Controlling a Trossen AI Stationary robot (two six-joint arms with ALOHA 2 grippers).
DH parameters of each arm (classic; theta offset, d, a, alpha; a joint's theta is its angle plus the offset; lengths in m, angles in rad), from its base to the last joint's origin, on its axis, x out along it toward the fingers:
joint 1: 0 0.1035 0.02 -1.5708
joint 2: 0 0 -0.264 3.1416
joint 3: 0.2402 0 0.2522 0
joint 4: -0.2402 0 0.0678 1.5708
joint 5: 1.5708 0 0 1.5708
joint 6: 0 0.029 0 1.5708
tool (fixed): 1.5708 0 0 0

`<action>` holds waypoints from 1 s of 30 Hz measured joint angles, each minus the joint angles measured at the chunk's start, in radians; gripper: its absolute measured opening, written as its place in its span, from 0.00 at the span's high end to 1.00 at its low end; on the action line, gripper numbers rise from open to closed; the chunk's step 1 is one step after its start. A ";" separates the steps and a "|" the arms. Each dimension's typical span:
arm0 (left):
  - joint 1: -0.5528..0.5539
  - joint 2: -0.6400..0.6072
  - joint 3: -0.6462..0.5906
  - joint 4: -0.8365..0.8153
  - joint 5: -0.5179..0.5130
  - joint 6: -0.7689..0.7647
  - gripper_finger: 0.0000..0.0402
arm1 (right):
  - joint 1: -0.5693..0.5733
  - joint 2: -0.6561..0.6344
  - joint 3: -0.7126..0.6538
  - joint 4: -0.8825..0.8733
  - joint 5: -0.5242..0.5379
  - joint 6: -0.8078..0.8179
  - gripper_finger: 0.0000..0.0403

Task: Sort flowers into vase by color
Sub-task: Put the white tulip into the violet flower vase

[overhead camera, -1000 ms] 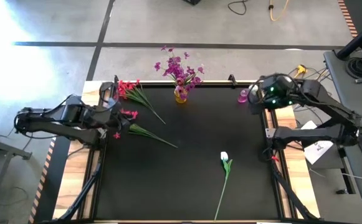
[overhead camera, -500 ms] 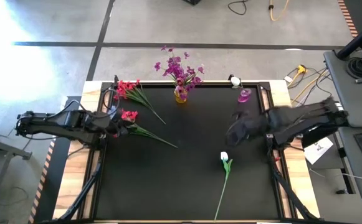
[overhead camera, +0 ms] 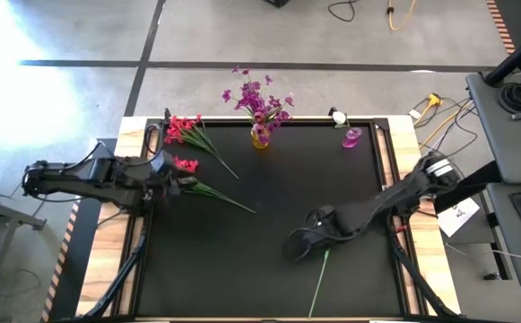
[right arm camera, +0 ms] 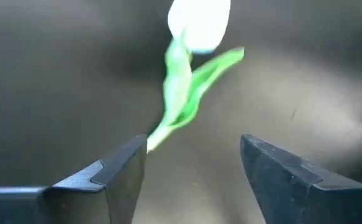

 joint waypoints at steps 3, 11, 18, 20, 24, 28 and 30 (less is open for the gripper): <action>0.000 -0.001 0.026 -0.009 0.062 0.029 0.58 | -0.012 0.056 -0.048 0.069 -0.058 -0.003 0.42; -0.001 -0.001 0.156 -0.116 0.251 0.066 0.58 | -0.045 0.076 -0.166 0.299 -0.035 0.110 0.48; -0.001 -0.025 0.172 -0.140 0.248 0.134 0.58 | -0.059 0.075 -0.223 0.337 -0.014 0.135 0.62; -0.001 -0.030 0.153 -0.135 0.244 0.134 0.58 | -0.057 0.074 -0.221 0.364 0.011 0.145 0.69; -0.001 -0.031 0.108 -0.120 0.217 0.128 0.58 | -0.063 0.071 -0.191 0.371 0.112 0.144 0.87; -0.001 -0.028 0.082 -0.116 0.217 0.104 0.58 | -0.111 0.005 -0.146 0.358 0.320 0.082 0.96; -0.001 -0.029 0.071 -0.116 0.218 0.099 0.58 | -0.149 -0.060 -0.127 0.348 0.399 0.017 0.96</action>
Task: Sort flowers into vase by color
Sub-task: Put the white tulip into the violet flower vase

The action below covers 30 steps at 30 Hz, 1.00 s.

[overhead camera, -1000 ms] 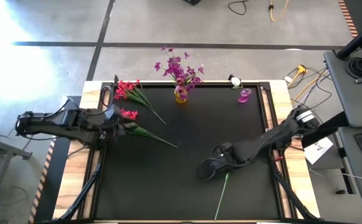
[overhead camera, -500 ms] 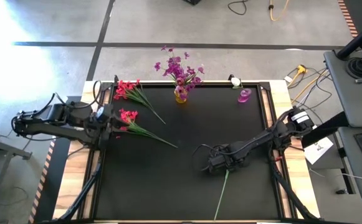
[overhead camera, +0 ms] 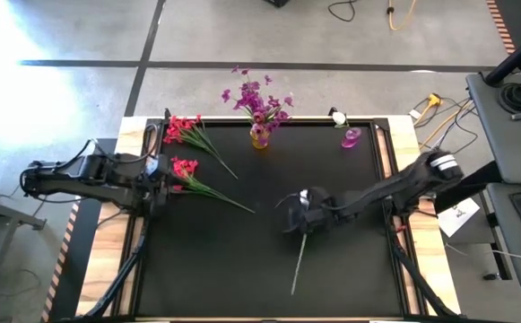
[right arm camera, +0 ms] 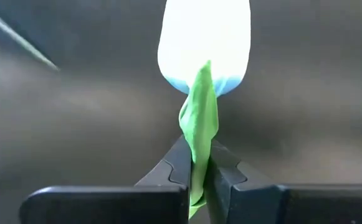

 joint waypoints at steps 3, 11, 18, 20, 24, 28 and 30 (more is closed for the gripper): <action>0.001 0.004 -0.004 0.001 -0.021 -0.006 0.58 | -0.091 -0.120 0.018 -0.001 0.155 -0.149 0.96; 0.001 0.051 0.073 0.142 -0.214 -0.115 0.58 | -0.399 -0.407 0.194 0.149 0.474 -0.844 0.97; 0.002 0.130 0.077 0.455 -0.292 -0.059 0.58 | -0.660 -0.422 0.371 0.603 0.720 -1.618 0.97; 0.002 0.163 0.077 0.491 -0.315 -0.081 0.58 | -0.743 -0.391 0.412 0.604 0.818 -1.748 0.97; 0.002 0.237 0.076 0.511 -0.317 -0.144 0.58 | -0.897 -0.340 0.429 0.468 0.842 -1.730 0.97; 0.002 0.310 0.078 0.525 -0.316 -0.190 0.58 | -0.991 -0.256 0.421 0.193 0.800 -1.527 0.97; 0.002 0.342 0.090 0.525 -0.315 -0.219 0.58 | -1.021 -0.213 0.411 0.076 0.838 -1.451 0.97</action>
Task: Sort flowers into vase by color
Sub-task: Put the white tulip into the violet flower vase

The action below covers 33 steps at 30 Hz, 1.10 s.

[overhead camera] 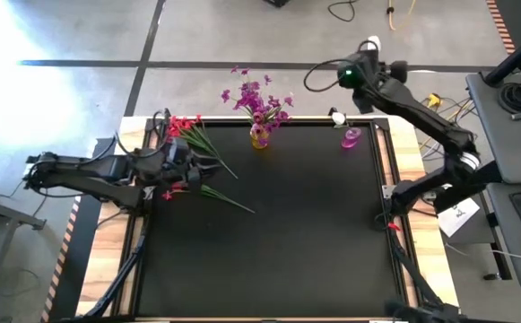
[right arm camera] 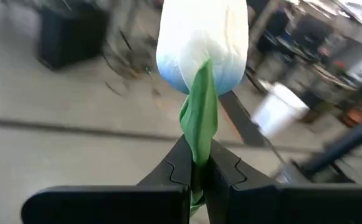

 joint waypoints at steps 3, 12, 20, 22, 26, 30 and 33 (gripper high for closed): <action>-0.001 0.033 0.028 -0.002 0.029 -0.019 0.58 | -0.023 0.025 -0.008 -0.121 -0.002 0.132 0.97; -0.001 0.092 0.117 -0.008 0.036 0.054 0.58 | -0.024 0.025 -0.051 -0.078 -0.001 0.100 0.97; -0.001 0.111 0.151 -0.096 0.105 0.048 0.58 | -0.024 0.023 -0.188 0.191 0.008 -0.081 0.97; -0.001 0.111 0.151 -0.133 0.132 0.016 0.58 | -0.024 0.023 -0.205 0.194 0.006 -0.073 0.97; -0.001 0.107 0.151 -0.230 0.166 -0.028 0.58 | -0.023 0.022 -0.222 0.191 0.006 -0.075 0.97; -0.001 0.108 0.151 -0.349 0.166 -0.065 0.58 | -0.024 0.020 -0.227 0.177 -0.041 -0.023 0.97; -0.001 0.122 0.149 -0.460 0.139 -0.161 0.58 | -0.024 0.020 -0.230 0.141 -0.146 0.031 0.95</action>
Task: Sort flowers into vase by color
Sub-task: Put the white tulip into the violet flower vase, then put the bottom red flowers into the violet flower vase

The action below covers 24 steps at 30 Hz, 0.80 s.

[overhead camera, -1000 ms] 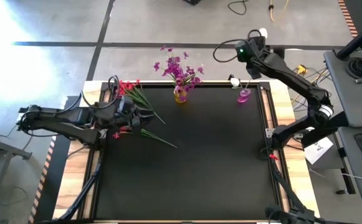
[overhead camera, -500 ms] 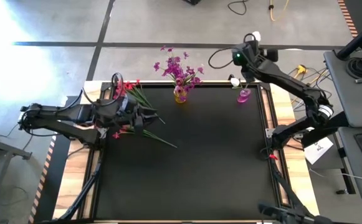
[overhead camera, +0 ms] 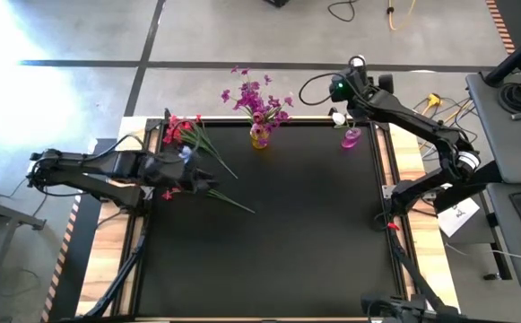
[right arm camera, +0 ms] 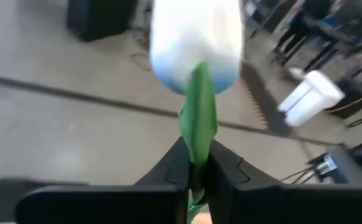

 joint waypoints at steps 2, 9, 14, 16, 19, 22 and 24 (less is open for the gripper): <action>0.000 0.015 -0.013 -0.049 -0.042 -0.082 0.58 | 0.000 0.000 -0.001 -0.032 -0.026 0.025 0.90; 0.003 0.096 -0.082 -0.120 -0.115 -0.395 0.58 | 0.000 0.002 0.084 -0.307 -0.156 0.155 0.62; 0.010 0.160 -0.165 -0.108 -0.208 -0.700 0.53 | 0.001 0.001 0.197 -0.497 -0.316 0.238 0.43; 0.011 0.191 -0.198 -0.096 -0.221 -0.807 0.50 | 0.001 0.000 0.239 -0.541 -0.361 0.248 0.37; 0.014 0.243 -0.233 -0.098 -0.225 -0.933 0.45 | 0.001 -0.015 0.287 -0.564 -0.394 0.247 0.28; 0.016 0.287 -0.256 -0.098 -0.233 -1.048 0.42 | 0.003 -0.037 0.319 -0.573 -0.400 0.246 0.21; 0.018 0.314 -0.262 -0.114 -0.246 -1.132 0.41 | 0.008 -0.053 0.335 -0.580 -0.401 0.245 0.18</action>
